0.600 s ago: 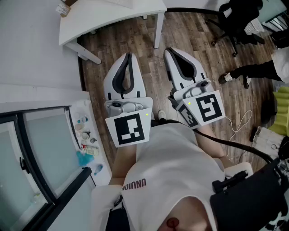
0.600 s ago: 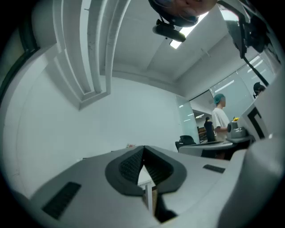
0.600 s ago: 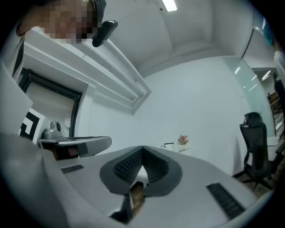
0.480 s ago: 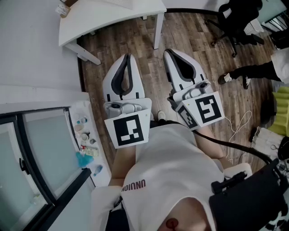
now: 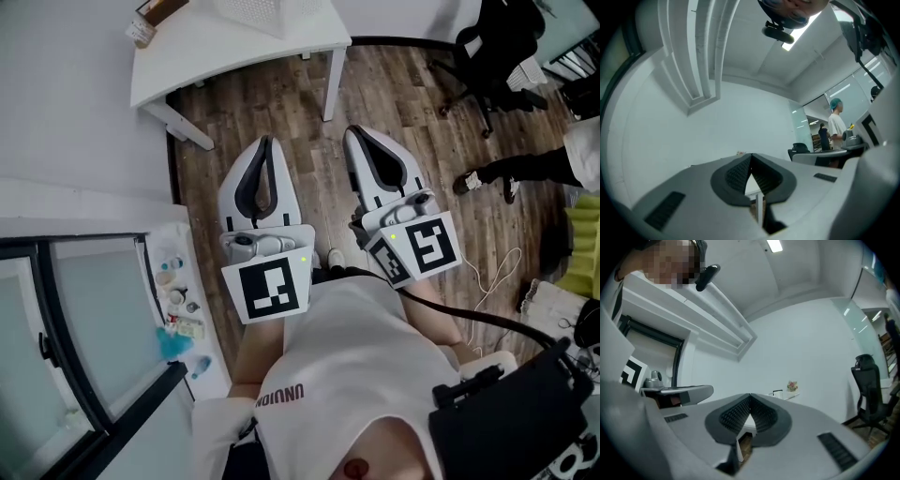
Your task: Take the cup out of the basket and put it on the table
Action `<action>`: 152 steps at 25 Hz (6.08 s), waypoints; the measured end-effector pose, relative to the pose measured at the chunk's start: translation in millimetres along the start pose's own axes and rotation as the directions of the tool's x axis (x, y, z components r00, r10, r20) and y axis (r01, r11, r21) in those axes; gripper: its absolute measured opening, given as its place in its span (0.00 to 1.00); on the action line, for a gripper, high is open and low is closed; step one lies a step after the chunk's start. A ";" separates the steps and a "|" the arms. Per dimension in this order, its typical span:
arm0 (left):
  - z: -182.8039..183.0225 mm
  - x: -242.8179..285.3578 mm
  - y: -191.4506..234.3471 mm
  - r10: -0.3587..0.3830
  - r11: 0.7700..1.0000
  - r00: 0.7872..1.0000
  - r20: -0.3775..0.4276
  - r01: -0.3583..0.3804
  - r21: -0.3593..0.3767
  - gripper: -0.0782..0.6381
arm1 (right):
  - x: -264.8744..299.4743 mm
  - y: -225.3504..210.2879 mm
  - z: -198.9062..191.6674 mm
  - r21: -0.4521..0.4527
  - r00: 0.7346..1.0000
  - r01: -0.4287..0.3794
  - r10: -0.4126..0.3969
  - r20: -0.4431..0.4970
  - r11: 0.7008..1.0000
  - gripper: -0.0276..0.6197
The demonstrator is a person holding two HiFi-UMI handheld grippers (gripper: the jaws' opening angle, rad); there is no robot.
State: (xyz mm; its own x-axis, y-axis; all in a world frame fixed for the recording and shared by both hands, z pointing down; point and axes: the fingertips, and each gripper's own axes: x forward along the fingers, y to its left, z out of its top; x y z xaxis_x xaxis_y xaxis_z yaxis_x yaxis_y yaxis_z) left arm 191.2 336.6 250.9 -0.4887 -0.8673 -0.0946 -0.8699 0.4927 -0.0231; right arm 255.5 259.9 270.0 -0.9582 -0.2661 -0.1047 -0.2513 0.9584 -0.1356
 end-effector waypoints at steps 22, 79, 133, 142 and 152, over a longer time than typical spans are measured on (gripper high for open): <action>1.9 27.7 90.0 0.142 0.977 0.985 0.097 -0.124 -0.173 0.13 | 49.4 -51.8 10.4 -0.074 0.982 0.182 -0.177 0.064 0.981 0.07; -36.5 601.3 133.3 -0.573 0.820 0.819 -0.036 0.571 -0.044 0.13 | 481.7 -334.5 22.5 -0.069 0.866 0.500 -0.497 0.055 0.863 0.07; -338.0 637.7 65.6 -0.545 0.628 0.204 -0.813 0.742 -0.235 0.29 | 466.1 -380.4 15.0 -0.045 0.850 0.527 -0.527 0.005 0.849 0.07; -339.8 635.2 64.6 -0.550 0.634 0.193 -0.812 0.729 -0.256 0.22 | 468.0 -378.2 13.6 -0.046 0.851 0.525 -0.525 0.004 0.850 0.07; -343.7 636.0 69.3 -0.510 0.651 0.208 -0.834 0.727 -0.217 0.16 | 465.6 -379.7 14.0 -0.044 0.848 0.530 -0.531 0.004 0.847 0.07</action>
State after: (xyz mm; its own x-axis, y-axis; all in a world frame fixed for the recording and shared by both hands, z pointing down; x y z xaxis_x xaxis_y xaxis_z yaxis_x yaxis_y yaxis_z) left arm -202.8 -205.2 531.3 0.2865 -0.4914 0.8225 -0.9364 -0.3253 0.1318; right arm -93.3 -229.3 258.9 -0.6782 -0.7346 -0.0212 -0.7270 0.6748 -0.1271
